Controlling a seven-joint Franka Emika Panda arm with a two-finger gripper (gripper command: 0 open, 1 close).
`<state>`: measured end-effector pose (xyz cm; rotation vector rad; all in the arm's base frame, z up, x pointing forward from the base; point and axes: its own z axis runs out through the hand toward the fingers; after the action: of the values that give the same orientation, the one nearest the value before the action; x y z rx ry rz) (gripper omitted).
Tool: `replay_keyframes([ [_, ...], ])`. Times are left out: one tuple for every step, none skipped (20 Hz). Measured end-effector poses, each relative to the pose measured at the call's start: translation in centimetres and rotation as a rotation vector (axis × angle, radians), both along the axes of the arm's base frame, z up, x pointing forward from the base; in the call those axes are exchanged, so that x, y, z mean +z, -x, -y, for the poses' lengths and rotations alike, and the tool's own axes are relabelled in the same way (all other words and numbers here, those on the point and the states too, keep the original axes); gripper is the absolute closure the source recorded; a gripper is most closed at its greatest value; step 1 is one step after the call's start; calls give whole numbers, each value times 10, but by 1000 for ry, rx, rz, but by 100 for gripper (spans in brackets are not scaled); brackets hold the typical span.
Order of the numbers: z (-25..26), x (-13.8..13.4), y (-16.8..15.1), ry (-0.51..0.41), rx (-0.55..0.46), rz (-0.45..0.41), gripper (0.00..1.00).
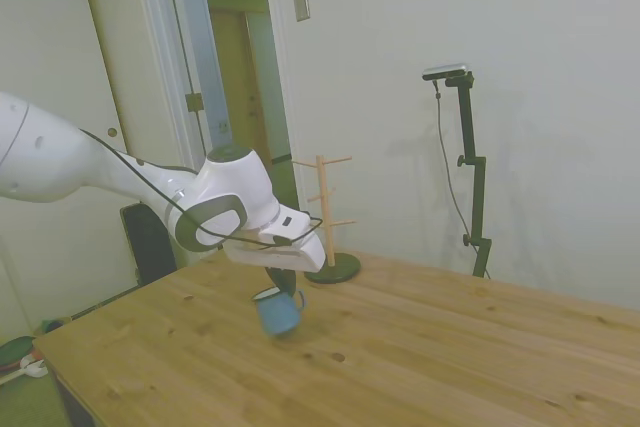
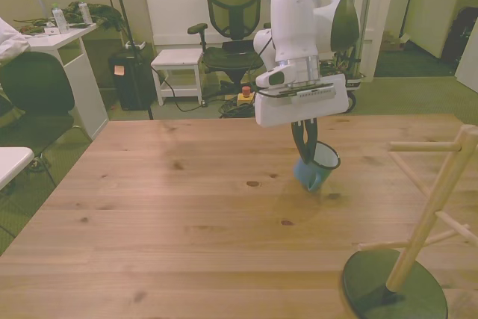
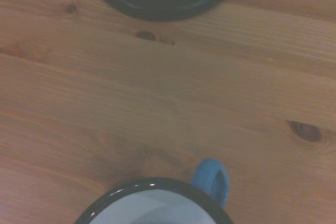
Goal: Unload the mug
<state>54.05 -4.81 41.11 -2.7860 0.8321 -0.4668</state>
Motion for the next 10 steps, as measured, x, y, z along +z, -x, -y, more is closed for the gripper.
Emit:
replay_keyframes([
  [5,-2,-5,-5,-14,-3,100],
  [10,-4,-10,-8,-26,-5,100],
  [14,-5,-15,-12,-37,-6,100],
  [17,-7,-20,-14,-43,-8,100],
  [19,-9,-24,-15,-46,-10,100],
  [19,-11,-27,-15,-47,-12,100],
  [19,-13,-30,-14,-47,-13,100],
  [18,-14,-32,-13,-47,-15,100],
  [18,-16,-33,-11,-47,-17,100],
  [18,-16,-34,-8,-47,-18,100],
])
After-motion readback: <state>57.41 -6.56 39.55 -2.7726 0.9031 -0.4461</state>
